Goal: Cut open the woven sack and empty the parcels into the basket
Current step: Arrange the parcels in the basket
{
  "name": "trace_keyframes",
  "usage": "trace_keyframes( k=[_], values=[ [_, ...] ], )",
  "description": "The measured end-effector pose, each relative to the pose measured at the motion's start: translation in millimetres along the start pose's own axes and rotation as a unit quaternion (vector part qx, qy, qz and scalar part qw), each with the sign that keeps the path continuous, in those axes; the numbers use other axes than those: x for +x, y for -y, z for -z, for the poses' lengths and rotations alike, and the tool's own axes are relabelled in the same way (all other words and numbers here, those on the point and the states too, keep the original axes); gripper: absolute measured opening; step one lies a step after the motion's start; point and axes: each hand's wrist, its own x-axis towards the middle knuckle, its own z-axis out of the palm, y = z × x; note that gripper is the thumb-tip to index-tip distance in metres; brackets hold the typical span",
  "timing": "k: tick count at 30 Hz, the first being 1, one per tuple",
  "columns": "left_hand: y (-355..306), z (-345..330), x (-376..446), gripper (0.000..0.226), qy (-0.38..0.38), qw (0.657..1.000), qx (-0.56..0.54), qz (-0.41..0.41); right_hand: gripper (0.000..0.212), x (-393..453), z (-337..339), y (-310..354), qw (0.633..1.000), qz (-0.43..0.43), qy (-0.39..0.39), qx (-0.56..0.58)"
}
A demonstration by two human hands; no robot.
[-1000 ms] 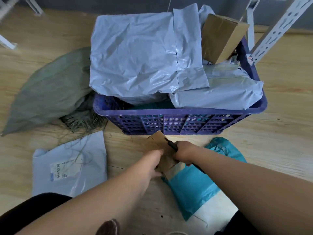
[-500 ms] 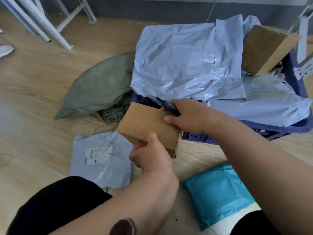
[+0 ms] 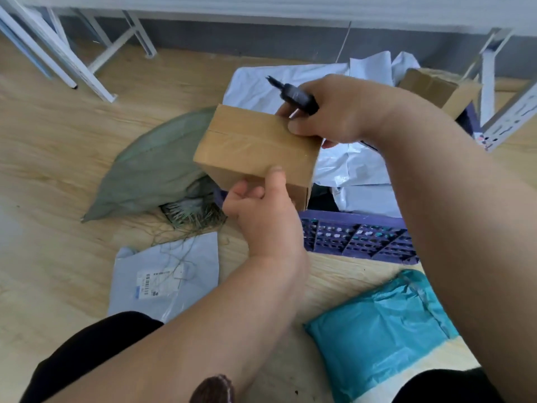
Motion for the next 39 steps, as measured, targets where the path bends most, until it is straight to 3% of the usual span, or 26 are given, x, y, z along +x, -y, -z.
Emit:
trace_keyframes(
  k=[2,4,6,7,8,10,11,13,21,25,27,30,32,35,37,39],
  values=[
    [10,-2,13,0.052,0.022,0.999,-0.005,0.045,0.029,11,-15,-6,0.998,-0.017,-0.01,-0.067],
    [18,-1,25,0.055,0.02,0.998,0.013,0.049,0.031,21,-32,-12,0.996,-0.027,-0.045,-0.065],
    [17,6,35,0.064,-0.021,0.996,0.086,-0.034,0.034,28,-42,-16,0.994,-0.04,-0.087,-0.06],
    [13,12,40,0.068,-0.036,0.983,0.134,-0.119,0.036,31,-43,-17,0.992,-0.044,-0.1,-0.058],
    [8,20,46,0.072,-0.033,0.953,0.194,-0.23,0.038,33,-42,-19,0.992,-0.042,-0.108,-0.051],
    [-1,32,62,0.068,0.014,0.839,0.357,-0.41,0.042,36,-42,-20,0.993,-0.021,-0.111,-0.031],
    [-4,35,71,0.061,0.04,0.783,0.426,-0.451,0.041,37,-44,-21,0.994,-0.007,-0.107,-0.031],
    [-3,33,83,0.046,0.065,0.734,0.495,-0.46,0.035,39,-49,-25,0.993,0.003,-0.106,-0.05],
    [12,7,111,0.038,0.032,0.699,0.547,-0.459,0.028,43,-60,-46,0.984,-0.035,-0.162,-0.064],
    [32,16,122,0.035,0.067,0.648,0.643,-0.403,0.027,28,-73,-63,0.992,-0.053,-0.09,-0.077],
    [45,32,123,0.026,0.079,0.671,0.644,-0.358,0.026,16,-81,-71,0.994,-0.059,-0.07,-0.055],
    [57,44,111,0.018,0.079,0.686,0.562,-0.455,0.022,-2,-80,-81,0.992,-0.06,-0.113,-0.005],
    [60,38,95,0.015,0.13,0.678,0.486,-0.535,0.019,-16,-72,-91,0.992,-0.073,-0.067,0.077],
    [86,32,68,0.011,0.284,0.611,0.458,-0.58,0.016,-46,-64,-120,0.98,-0.116,0.112,0.114],
    [117,39,53,0.009,0.359,0.578,0.514,-0.521,0.016,-64,-69,-148,0.948,-0.188,0.24,0.094],
    [152,50,48,0.013,0.387,0.577,0.63,-0.347,0.019,-79,-82,-177,0.906,-0.276,0.314,0.066]
  ],
)
